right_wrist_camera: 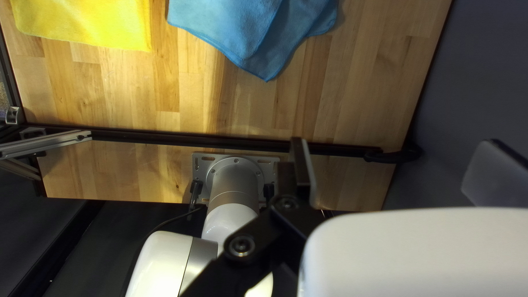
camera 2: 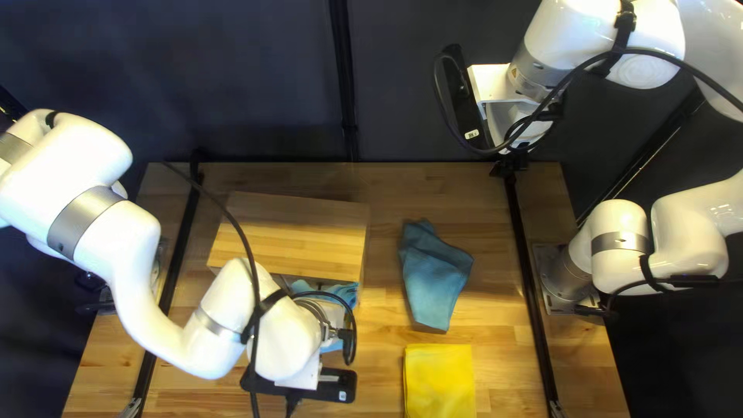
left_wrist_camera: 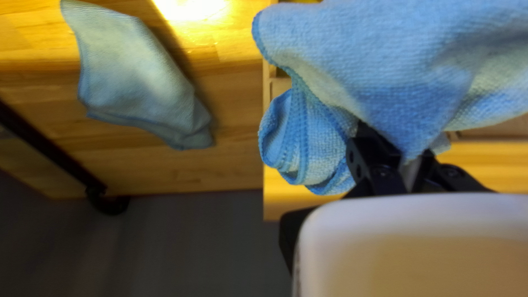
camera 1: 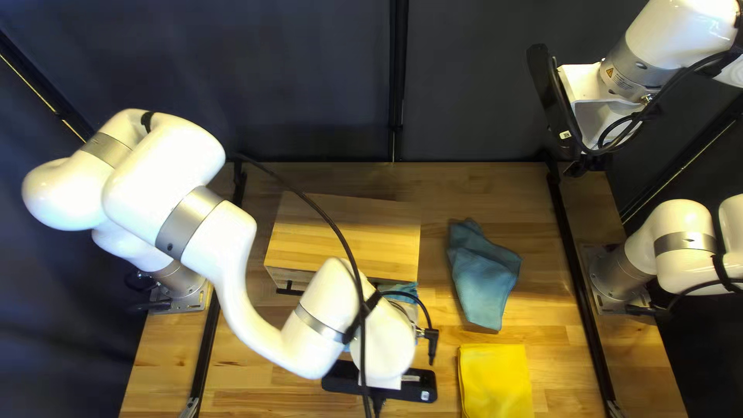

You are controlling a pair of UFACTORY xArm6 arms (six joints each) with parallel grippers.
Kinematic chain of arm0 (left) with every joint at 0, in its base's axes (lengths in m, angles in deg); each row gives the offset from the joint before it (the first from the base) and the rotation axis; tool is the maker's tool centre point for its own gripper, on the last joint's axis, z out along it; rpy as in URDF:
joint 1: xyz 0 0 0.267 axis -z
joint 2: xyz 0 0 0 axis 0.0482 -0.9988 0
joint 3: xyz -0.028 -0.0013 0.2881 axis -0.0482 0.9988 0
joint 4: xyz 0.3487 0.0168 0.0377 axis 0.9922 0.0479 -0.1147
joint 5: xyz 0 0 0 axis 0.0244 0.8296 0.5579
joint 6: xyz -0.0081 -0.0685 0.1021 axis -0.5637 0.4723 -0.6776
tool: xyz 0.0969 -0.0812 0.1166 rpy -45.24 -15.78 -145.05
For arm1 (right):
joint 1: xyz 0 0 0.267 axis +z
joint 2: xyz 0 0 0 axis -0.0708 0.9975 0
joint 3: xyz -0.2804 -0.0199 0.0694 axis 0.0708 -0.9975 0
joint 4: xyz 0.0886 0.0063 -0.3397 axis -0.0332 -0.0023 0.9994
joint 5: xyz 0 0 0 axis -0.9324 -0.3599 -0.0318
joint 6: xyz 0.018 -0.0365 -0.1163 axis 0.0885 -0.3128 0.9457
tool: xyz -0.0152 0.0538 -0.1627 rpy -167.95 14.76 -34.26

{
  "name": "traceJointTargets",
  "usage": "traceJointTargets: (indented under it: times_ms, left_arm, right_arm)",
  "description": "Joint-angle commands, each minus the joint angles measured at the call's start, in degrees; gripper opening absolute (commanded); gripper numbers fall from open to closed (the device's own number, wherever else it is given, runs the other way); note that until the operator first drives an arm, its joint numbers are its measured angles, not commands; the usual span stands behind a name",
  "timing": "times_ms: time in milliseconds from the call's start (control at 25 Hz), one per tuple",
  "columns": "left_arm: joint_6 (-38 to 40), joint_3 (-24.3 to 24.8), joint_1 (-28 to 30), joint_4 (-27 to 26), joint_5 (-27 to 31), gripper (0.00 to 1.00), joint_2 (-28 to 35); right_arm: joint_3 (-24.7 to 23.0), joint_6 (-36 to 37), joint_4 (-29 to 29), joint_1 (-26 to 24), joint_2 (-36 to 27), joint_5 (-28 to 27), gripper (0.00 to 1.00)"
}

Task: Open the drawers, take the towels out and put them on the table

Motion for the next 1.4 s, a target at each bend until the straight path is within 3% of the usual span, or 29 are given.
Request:
traceJointTargets:
  times_ms: [40, 160, 240, 560, 680, 840, 1000, 1400]
  left_arm:
    - [-3.1, -15.4, 1.7, 2.2, 9.0, 0.0, -9.1]
    - [-5.1, -24.7, 1.7, 3.7, 12.6, 0.0, -15.2]
    - [-5.7, -27.5, 1.7, 4.8, 13.2, 0.0, -17.4]
    - [-4.3, -31.0, 2.3, 10.5, 13.9, 0.0, -20.3]
    - [-2.4, -29.4, 2.6, 12.7, 12.8, 0.0, -19.7]
    - [2.6, -21.3, 2.9, 16.3, 7.9, 0.0, -15.8]
    - [5.3, -16.7, 2.3, 18.6, 3.9, 0.0, -13.9]
    - [9.4, -11.2, 0.2, 25.5, -4.5, 0.0, -12.3]
  right_arm:
    - [0.0, 0.0, 0.0, 0.0, 0.0, 0.0, 1.0]
    - [0.0, 0.0, 0.0, 0.0, 0.0, 0.0, 1.0]
    - [0.0, 0.0, 0.0, 0.0, 0.0, 0.0, 1.0]
    - [0.0, 0.0, 0.0, 0.0, 0.0, 0.0, 1.0]
    - [0.0, 0.0, 0.0, 0.0, 0.0, 0.0, 1.0]
    - [0.0, 0.0, 0.0, 0.0, 0.0, 0.0, 1.0]
    - [0.0, 0.0, 0.0, 0.0, 0.0, 0.0, 1.0]
    - [0.0, 0.0, 0.0, 0.0, 0.0, 0.0, 1.0]
